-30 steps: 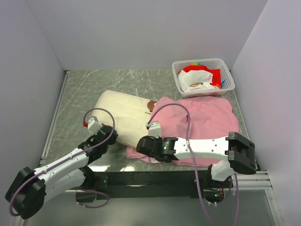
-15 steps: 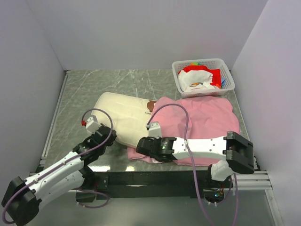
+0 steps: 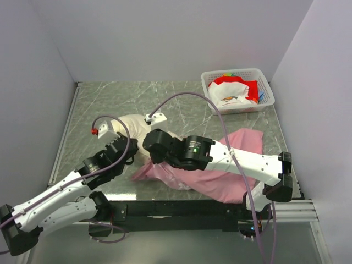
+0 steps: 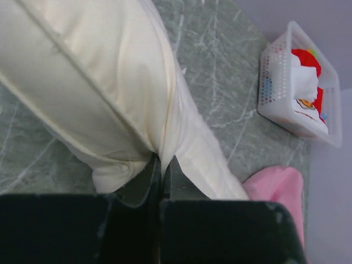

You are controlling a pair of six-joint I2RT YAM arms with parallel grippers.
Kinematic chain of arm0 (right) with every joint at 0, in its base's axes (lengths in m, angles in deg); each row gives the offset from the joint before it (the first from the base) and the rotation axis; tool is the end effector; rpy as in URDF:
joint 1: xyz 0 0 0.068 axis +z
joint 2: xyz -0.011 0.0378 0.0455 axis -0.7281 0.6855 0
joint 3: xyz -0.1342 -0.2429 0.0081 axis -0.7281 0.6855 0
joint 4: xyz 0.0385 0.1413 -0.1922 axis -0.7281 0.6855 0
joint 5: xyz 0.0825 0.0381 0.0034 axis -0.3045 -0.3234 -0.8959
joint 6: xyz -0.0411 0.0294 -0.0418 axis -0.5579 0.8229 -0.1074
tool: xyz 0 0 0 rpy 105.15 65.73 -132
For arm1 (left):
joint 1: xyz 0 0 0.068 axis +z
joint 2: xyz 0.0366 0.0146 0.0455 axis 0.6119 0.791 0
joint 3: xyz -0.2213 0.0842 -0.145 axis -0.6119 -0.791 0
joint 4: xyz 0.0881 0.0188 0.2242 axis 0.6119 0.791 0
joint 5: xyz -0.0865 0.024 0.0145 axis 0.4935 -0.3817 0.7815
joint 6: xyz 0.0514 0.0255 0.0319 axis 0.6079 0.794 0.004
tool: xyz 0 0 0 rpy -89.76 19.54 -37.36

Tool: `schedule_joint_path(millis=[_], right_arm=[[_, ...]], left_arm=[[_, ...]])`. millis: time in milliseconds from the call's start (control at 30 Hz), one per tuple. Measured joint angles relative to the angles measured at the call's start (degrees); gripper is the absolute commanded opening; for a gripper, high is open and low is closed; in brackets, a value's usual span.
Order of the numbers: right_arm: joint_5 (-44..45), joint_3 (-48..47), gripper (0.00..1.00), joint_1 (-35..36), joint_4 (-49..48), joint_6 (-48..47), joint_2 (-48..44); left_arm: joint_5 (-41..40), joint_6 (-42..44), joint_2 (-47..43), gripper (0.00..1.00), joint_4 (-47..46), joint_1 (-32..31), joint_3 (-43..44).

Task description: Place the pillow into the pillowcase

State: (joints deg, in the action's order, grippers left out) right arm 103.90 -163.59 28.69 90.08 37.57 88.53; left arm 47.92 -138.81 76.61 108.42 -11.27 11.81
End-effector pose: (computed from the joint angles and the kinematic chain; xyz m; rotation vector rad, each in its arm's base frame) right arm 0.1065 0.3133 0.3787 -0.5279 2.1807 0.5145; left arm 0.1241 -0.0905 0.2838 -0.7358 1.8772 -0.5415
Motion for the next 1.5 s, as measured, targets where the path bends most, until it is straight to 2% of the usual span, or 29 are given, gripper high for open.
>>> schedule_joint_path(millis=[200,300,400,533,633,700,867,967,1033,1067,1100,1200,1300,1500], right_arm=[[-3.50,-4.74,0.00,-0.66,4.02,-2.25,-0.28],[-7.41,-6.16,0.00,-3.41,4.37,-2.73,-2.32],[-14.08,-0.87,0.00,-11.85,0.63,-2.91,-7.02],[-21.75,10.93,0.00,-25.29,-7.41,-2.73,-9.75],[-27.63,16.85,0.00,-31.34,-13.79,-2.69,-7.04],[-30.23,16.96,0.00,-33.66,-16.50,-3.15,-3.02],[-32.50,9.53,0.00,-34.93,-16.98,-5.38,7.13],[-32.74,2.73,0.00,-35.45,-16.24,-7.28,13.49],[-32.61,-1.38,0.14,-36.30,-15.87,-8.37,17.33],[-32.41,-3.23,0.24,-36.65,-15.65,-8.74,18.93],[-32.06,-4.72,0.39,-37.22,-15.65,-9.20,20.13],[-29.70,-6.38,0.62,-38.36,-15.26,-10.08,21.59],[-27.19,-6.40,0.81,-38.36,-13.22,-10.86,21.40],[-20.13,-6.47,0.94,-38.86,-11.19,-12.15,17.44]], left_arm=[[-0.98,2.32,2.82,0.01,9.18,-5.95,14.21],[-1.75,3.56,4.72,0.01,11.30,-7.76,20.44],[-1.75,4.22,6.93,0.01,11.37,-8.07,24.30],[-1.16,3.96,10.73,0.01,11.37,-8.15,24.50],[-0.07,3.48,13.27,0.01,11.56,-8.63,22.56],[0.02,2.60,14.82,0.01,12.39,-9.51,21.64],[-2.29,1.75,17.07,0.01,12.04,-9.73,22.03],[-1.44,2.23,19.47,0.01,10.62,-6.38,23.32],[1.99,2.97,21.35,0.01,7.30,-0.74,23.91],[4.04,3.41,22.29,0.01,5.75,1.86,24.20],[6.86,3.76,23.56,0.01,3.91,5.44,24.63],[14.14,4.00,27.58,0.01,-1.77,12.81,25.75],[23.10,3.69,31.91,0.01,-6.86,19.15,25.94],[34.36,2.05,40.59,0.01,-14.78,26.47,26.05]])
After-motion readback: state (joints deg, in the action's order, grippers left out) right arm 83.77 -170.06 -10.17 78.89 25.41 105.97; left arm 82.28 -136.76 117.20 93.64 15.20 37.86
